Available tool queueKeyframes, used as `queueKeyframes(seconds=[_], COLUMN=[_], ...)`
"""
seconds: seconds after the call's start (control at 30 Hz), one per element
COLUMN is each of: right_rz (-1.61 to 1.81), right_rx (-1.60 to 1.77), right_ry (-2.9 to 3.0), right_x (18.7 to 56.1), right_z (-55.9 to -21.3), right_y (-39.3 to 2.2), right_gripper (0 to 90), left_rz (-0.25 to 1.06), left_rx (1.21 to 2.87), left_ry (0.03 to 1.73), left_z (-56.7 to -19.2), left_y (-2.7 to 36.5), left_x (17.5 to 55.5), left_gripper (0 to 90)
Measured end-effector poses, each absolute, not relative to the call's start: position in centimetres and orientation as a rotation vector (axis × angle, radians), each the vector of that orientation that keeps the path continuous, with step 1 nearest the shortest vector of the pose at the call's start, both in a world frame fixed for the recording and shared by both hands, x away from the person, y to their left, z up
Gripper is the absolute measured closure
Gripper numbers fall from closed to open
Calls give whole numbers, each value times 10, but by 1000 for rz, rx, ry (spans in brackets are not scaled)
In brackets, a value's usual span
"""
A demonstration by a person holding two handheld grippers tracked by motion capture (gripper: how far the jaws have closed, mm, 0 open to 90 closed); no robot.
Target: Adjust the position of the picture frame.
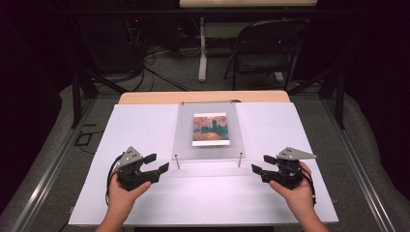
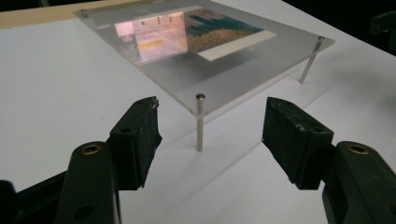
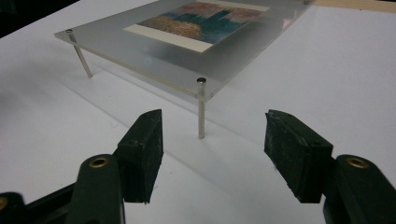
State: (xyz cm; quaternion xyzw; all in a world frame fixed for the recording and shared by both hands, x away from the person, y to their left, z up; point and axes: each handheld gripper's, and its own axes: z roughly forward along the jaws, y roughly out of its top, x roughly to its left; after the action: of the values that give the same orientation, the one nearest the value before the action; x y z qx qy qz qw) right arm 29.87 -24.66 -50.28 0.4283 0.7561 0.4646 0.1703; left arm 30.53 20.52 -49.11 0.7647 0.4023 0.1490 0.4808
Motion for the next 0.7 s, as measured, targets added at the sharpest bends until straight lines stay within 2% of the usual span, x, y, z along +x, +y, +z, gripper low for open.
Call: queueKeyframes(seconds=[0.37,0.7], right_rz=[1299,1314], right_rx=[1191,1217], right_ry=[2180,2164], right_x=[330,381], right_z=[-493,-484], right_y=[-237,-229], right_gripper=[372,372], left_rz=[336,362], left_rx=[1842,1834], left_ry=[1023,1065], left_z=[-480,-470], left_y=[198,186], left_x=[349,398], left_gripper=[340,344])
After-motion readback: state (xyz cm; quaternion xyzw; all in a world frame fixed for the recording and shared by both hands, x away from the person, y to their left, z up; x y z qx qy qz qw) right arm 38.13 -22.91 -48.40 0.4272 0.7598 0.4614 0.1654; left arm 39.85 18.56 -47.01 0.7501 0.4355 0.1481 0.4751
